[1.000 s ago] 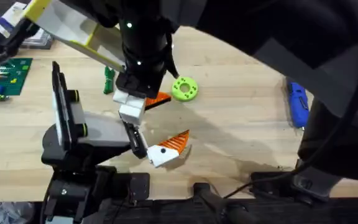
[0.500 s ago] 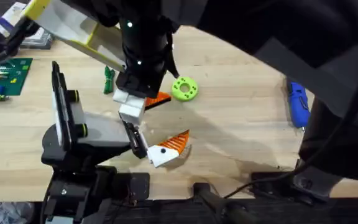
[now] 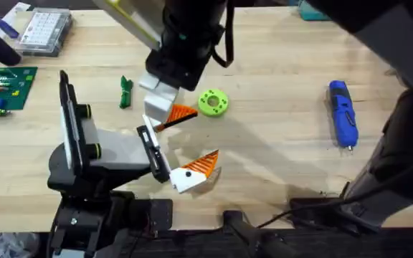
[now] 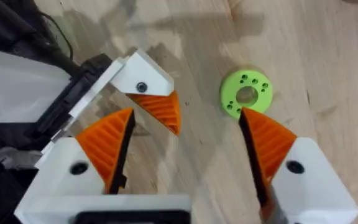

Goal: Pick up the gripper from the table and insert it into the empty holder that is missing its gripper. Then pick up a screw, insert it into the mounting hole, and use the screwdriver to tighten it. Finally, clean up the table by picking up the vegetable and placing it into the bucket.

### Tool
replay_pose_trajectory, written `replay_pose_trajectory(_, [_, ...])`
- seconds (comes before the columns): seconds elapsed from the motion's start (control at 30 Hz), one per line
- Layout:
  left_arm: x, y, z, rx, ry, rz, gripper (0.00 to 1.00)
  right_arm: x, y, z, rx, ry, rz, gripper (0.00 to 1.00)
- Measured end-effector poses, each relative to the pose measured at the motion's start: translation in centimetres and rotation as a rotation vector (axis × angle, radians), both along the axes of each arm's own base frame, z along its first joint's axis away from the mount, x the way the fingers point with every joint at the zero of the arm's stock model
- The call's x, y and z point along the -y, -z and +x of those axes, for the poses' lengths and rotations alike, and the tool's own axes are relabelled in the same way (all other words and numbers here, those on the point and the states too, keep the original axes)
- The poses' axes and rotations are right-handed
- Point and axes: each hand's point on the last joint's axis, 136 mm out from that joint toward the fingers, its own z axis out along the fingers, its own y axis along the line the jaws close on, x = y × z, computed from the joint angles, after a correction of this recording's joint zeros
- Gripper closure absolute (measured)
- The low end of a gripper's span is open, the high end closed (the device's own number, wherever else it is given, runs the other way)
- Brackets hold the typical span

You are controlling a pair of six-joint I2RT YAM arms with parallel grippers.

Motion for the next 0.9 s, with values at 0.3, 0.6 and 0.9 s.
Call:
replay_pose_trajectory(0.3, [0.0,0.0,0.0,0.0,0.0,0.0,0.013,0.09,-0.04,0.12,-0.002,0.011,0.002,0.012])
replay_pose_trajectory(0.6, [0.0,0.0,0.0,0.0,0.0,0.0,0.014,0.09,-0.04,0.11,-0.002,0.011,0.002,0.012])
replay_pose_trajectory(0.9, [0.0,0.0,0.0,0.01,0.001,0.005,0.757,0.09,-0.04,0.12,-0.002,0.011,0.002,0.012])
